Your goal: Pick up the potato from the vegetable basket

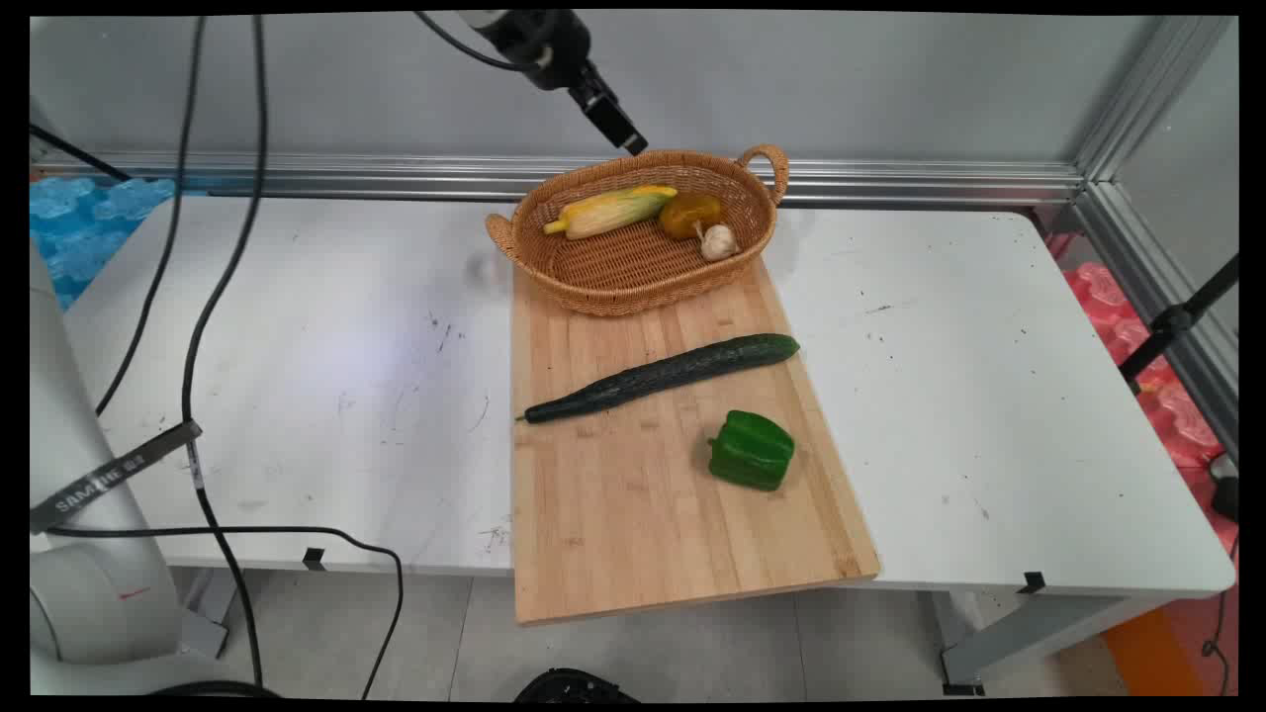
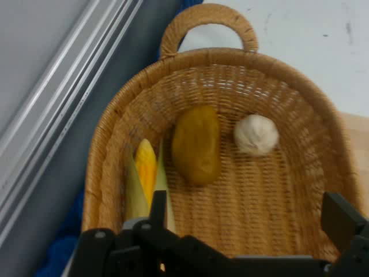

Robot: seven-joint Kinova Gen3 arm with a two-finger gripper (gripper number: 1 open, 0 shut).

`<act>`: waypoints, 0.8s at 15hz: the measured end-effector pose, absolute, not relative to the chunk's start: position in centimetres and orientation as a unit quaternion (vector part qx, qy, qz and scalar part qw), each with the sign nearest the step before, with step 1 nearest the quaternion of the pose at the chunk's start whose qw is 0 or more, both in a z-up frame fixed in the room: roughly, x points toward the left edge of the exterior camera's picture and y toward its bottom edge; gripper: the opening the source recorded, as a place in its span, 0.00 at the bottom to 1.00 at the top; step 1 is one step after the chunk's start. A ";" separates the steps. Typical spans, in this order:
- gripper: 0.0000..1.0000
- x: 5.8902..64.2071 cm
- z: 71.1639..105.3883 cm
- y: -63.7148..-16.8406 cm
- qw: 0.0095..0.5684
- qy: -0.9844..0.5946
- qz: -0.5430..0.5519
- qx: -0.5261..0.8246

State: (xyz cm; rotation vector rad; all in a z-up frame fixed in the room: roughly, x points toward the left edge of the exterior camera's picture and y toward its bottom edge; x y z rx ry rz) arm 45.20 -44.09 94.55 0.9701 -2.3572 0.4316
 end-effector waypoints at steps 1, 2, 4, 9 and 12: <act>1.00 44.8 93.9 -45.1 0.272 -0.878 0.164 0.359; 1.00 44.5 93.3 -45.9 0.270 -0.879 0.165 0.356; 1.00 43.9 92.2 -47.4 0.264 -0.883 0.168 0.350; 1.00 41.9 88.3 -51.3 0.245 -0.899 0.168 0.322; 1.00 40.7 86.0 -53.3 0.233 -0.908 0.163 0.306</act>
